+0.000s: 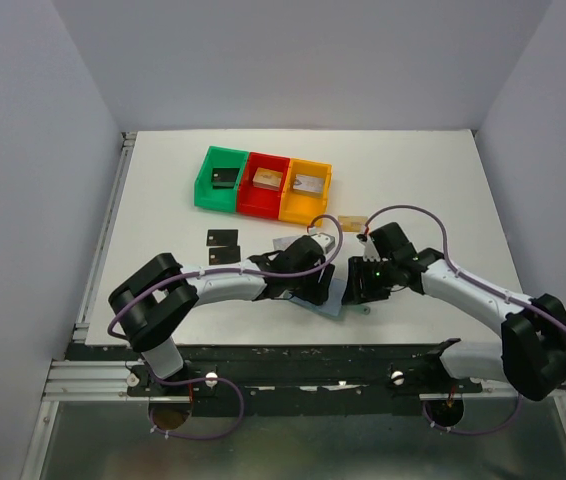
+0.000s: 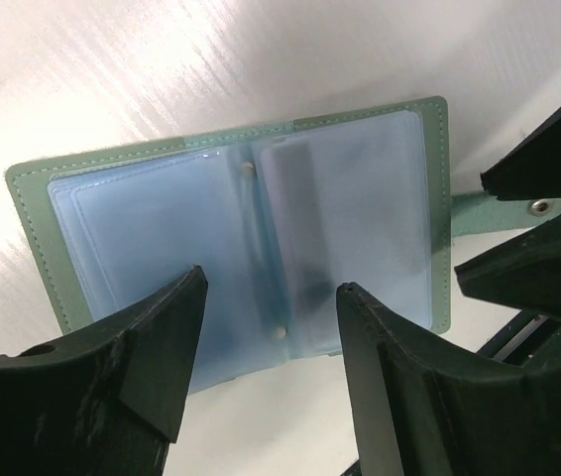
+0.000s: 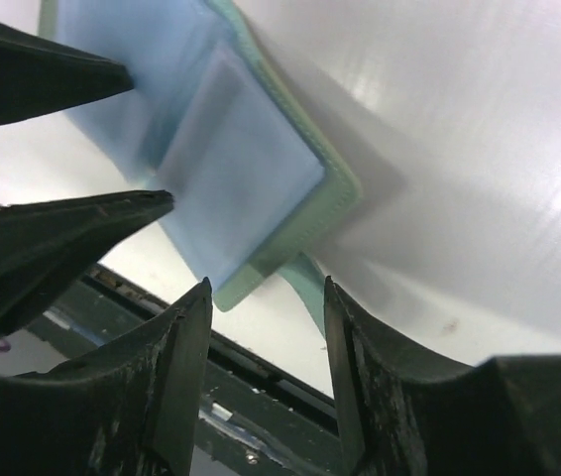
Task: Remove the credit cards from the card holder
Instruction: Remove the credit card from the card holder.
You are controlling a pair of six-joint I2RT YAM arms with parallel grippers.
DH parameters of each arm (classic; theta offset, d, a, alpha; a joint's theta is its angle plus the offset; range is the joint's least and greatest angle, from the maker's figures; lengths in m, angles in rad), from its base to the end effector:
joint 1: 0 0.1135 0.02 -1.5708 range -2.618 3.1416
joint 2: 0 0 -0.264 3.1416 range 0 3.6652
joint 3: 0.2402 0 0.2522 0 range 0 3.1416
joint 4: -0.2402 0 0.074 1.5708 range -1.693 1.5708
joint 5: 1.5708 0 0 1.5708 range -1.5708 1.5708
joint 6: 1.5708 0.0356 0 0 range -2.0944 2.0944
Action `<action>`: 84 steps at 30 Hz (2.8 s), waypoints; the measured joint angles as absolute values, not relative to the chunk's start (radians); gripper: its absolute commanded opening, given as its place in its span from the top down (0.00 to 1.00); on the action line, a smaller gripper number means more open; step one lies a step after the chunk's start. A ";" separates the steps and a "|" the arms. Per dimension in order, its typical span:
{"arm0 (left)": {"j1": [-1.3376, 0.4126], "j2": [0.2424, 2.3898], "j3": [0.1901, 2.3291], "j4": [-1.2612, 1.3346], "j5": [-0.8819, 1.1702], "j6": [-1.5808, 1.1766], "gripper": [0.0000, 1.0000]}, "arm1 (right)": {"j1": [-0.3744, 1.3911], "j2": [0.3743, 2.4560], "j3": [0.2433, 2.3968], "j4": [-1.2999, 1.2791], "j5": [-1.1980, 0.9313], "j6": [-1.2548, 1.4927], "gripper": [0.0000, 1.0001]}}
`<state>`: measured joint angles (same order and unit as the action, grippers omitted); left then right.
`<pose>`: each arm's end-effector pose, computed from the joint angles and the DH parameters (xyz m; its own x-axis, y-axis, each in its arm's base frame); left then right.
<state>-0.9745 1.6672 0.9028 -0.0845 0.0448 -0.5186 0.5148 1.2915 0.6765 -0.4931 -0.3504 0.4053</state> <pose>0.1875 -0.2790 0.1678 -0.7840 0.2734 -0.5573 0.5234 0.7738 -0.3567 0.1941 0.1238 0.1788 -0.9507 -0.1123 -0.2891 -0.2404 0.8557 0.4583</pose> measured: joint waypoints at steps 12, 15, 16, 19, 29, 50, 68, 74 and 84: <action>-0.972 1.659 0.866 -0.021 0.015 -0.562 0.32 | 0.515 1.113 0.590 -0.450 -0.205 0.521 0.30; -0.970 1.659 0.860 -0.007 0.014 -0.570 0.32 | 0.515 1.104 0.583 -0.440 -0.197 0.535 0.32; -0.970 1.659 0.859 -0.005 0.014 -0.573 0.32 | 0.515 1.107 0.571 -0.430 -0.197 0.543 0.33; -0.970 1.659 0.856 0.001 0.011 -0.576 0.32 | 0.515 1.117 0.533 -0.415 -0.199 0.566 0.34; -0.968 1.658 0.850 0.013 0.010 -0.577 0.32 | 0.515 1.151 0.481 -0.362 -0.228 0.616 0.63; -0.941 1.509 0.819 -0.045 0.028 -0.567 0.21 | 0.514 1.168 0.726 -0.524 -0.270 0.397 1.00; -0.911 1.593 0.876 -0.025 0.138 -0.535 0.23 | 0.513 1.299 0.806 -0.628 -0.278 0.253 1.00; -0.872 1.598 0.883 -0.056 0.088 -0.543 0.23 | 0.518 1.324 0.809 -0.631 -0.279 0.225 1.00; -0.837 1.504 0.820 -0.046 0.052 -0.585 0.23 | 0.624 1.418 0.850 -0.640 -0.324 0.156 1.00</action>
